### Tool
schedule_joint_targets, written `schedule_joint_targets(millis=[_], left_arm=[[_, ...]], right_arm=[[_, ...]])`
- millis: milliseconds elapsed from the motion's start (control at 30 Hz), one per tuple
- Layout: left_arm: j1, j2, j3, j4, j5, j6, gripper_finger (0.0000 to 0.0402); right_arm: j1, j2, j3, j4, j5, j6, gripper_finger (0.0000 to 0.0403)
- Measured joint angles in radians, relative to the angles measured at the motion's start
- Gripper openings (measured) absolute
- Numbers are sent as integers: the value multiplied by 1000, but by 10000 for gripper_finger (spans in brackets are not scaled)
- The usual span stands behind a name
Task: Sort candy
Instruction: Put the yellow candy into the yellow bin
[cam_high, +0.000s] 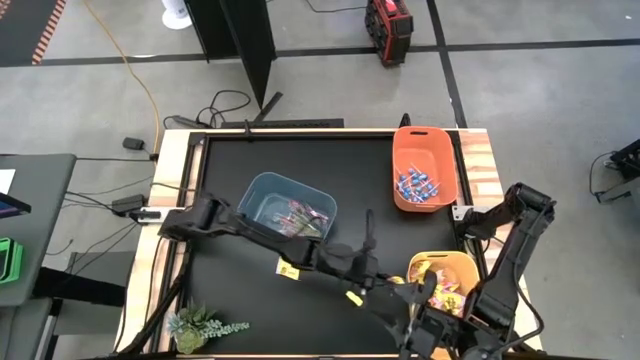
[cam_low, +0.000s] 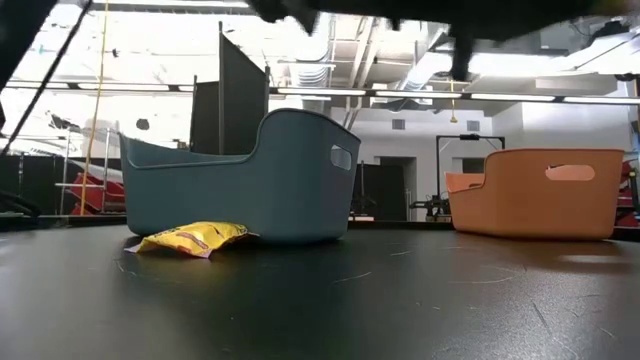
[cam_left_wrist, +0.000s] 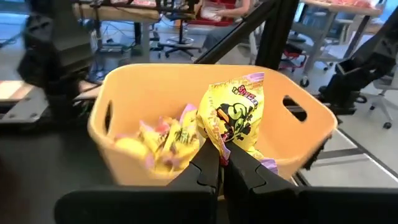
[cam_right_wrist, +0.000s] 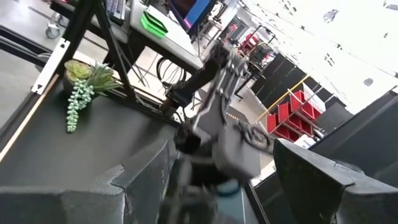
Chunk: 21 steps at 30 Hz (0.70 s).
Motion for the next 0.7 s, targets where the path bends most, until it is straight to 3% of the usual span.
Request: schedule_joint_targets(millis=[433, 533, 700], left_arm=[[12, 353, 472, -69, 53, 14, 8], [12, 367, 517, -150, 88, 45, 47], [12, 359, 521, -181, 92, 41, 157]], right_arm=[[24, 0, 0, 19, 0, -9, 301], [24, 0, 0, 19, 0, -10, 302], [24, 0, 0, 18, 0, -10, 302]])
